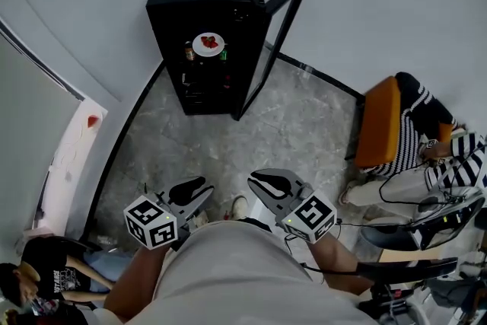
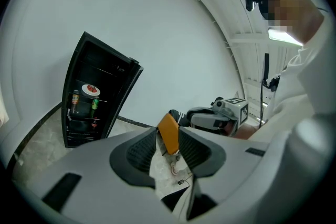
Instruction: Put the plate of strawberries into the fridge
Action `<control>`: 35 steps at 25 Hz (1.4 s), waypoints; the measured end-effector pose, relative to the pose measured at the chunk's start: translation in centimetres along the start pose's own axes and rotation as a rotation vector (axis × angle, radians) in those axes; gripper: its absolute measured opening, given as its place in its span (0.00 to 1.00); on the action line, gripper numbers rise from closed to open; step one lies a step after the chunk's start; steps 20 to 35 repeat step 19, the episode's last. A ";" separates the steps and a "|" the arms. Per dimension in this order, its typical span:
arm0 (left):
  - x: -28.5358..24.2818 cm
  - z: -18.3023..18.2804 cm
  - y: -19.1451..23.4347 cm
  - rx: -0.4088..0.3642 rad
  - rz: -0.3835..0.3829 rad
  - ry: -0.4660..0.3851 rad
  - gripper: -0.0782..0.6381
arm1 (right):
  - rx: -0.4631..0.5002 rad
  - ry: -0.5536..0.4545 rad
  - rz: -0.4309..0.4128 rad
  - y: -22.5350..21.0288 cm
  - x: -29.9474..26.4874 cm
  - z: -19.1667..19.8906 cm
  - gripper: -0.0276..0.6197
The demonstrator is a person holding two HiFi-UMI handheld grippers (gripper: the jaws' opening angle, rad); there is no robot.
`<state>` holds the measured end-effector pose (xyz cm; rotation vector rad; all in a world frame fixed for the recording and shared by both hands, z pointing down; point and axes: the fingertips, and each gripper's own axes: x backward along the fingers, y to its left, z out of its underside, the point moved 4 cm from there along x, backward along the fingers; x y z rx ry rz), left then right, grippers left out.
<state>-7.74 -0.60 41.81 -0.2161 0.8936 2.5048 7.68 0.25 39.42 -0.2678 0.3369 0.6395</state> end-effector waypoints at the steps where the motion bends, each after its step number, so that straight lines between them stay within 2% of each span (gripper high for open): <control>1: 0.2 0.1 0.0 0.001 0.003 0.000 0.31 | 0.002 -0.002 0.002 0.3 0.0 -0.1 0.13; 14: 1.5 1.3 -1.2 -0.029 0.014 -0.001 0.31 | 0.018 -0.027 0.014 2.9 0.4 0.2 0.12; 35: 1.2 1.8 -1.6 -0.033 0.017 0.010 0.31 | 0.010 -0.031 0.018 3.0 0.8 0.4 0.12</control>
